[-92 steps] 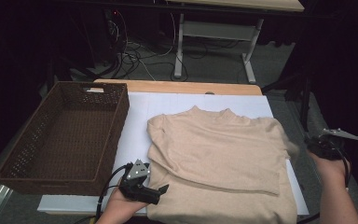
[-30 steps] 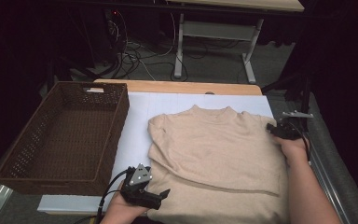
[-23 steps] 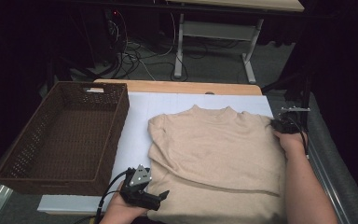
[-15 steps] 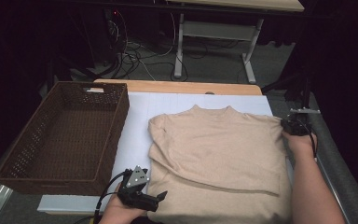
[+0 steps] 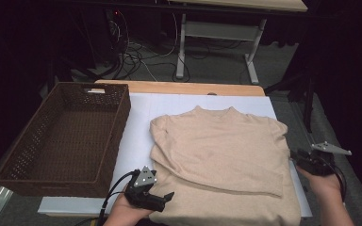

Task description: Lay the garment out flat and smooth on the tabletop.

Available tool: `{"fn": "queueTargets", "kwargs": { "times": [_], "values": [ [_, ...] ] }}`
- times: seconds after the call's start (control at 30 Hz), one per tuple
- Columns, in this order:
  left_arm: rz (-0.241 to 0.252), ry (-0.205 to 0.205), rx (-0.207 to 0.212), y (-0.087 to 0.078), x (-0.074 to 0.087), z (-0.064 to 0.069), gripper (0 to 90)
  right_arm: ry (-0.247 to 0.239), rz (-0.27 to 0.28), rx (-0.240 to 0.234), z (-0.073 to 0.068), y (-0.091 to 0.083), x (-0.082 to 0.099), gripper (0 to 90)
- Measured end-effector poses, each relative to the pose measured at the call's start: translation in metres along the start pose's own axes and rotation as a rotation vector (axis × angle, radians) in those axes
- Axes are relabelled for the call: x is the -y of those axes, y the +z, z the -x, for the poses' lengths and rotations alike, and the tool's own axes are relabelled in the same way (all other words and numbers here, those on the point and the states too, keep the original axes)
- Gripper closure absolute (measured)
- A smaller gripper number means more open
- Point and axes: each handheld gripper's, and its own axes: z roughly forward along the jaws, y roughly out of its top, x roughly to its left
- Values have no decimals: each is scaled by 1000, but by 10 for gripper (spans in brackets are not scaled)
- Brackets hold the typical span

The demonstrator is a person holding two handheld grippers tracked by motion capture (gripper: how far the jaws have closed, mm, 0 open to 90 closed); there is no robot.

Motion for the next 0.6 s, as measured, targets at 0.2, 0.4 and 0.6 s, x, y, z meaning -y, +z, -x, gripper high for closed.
{"fn": "queueTargets", "kwargs": {
  "times": [0.2, 0.4, 0.6],
  "values": [
    [29, 35, 32, -4, -3, 0, 395, -9, 22, -22, -12, 2, 5, 582],
    [27, 55, 49, 2, -7, -1, 421, -61, -25, -5, -26, 16, 1, 785],
    [19, 66, 79, -1, -5, 2, 421, -74, 14, 59, -18, -9, -9, 894]
  ]
}}
